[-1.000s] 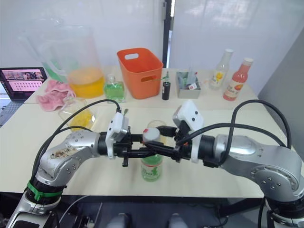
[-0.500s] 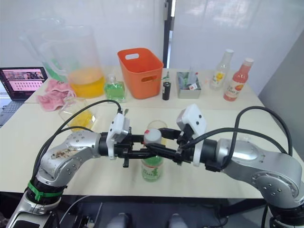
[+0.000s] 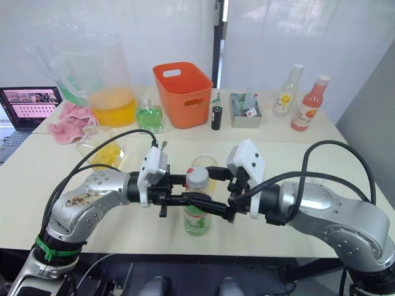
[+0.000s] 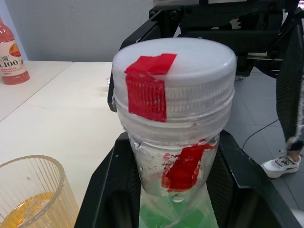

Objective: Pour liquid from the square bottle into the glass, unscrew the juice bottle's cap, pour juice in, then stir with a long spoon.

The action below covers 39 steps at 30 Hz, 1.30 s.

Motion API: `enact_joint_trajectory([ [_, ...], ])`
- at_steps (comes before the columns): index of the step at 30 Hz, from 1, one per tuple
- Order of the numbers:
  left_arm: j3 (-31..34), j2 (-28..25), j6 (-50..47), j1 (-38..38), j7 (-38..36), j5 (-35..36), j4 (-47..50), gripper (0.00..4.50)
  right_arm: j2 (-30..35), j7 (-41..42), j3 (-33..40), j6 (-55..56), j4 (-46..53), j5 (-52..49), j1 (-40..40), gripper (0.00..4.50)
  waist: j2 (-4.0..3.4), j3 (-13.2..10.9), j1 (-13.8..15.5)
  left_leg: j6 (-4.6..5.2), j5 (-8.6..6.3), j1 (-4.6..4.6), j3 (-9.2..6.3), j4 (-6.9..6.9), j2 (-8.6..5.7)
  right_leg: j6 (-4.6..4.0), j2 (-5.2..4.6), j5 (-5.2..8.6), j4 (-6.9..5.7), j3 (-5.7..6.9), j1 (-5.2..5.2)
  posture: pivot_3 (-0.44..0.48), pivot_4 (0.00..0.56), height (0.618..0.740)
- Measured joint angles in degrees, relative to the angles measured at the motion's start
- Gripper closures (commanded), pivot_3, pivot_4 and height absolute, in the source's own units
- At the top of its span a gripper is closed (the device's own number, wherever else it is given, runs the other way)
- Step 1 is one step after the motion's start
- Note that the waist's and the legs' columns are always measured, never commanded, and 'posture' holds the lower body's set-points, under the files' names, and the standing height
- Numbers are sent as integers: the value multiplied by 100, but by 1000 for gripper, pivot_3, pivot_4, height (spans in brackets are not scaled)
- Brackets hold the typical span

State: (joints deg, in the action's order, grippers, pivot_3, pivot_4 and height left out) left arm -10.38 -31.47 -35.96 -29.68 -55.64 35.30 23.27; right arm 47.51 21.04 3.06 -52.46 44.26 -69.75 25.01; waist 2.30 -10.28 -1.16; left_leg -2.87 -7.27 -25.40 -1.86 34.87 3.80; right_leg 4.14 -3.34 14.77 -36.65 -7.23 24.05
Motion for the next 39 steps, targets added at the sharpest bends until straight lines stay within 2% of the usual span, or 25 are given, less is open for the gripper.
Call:
enact_joint_trajectory([
  [6,15,4,-1,20,13,-8,13,3092,175,1,136,-65,-572,-247,1153,866,0,0,-4,0,0,2,1,0,2,-4,0,-2,0,2,2,0,150,740],
  [11,16,12,5,18,5,-1,19,3092,156,-118,45,-246,-740,-386,1444,866,0,0,6,1,0,-6,2,-6,2,-4,0,-2,6,1,6,0,150,740],
  [26,15,12,15,18,6,-4,16,3092,104,-287,-45,-477,-764,-642,1443,866,0,0,6,1,0,-6,2,-4,2,-4,0,-3,5,1,6,0,150,740],
  [39,11,13,58,18,5,-7,12,3092,266,-117,-37,-565,-760,-761,1195,866,0,0,6,1,0,-8,2,-3,2,-3,0,-3,5,1,6,0,150,740],
])
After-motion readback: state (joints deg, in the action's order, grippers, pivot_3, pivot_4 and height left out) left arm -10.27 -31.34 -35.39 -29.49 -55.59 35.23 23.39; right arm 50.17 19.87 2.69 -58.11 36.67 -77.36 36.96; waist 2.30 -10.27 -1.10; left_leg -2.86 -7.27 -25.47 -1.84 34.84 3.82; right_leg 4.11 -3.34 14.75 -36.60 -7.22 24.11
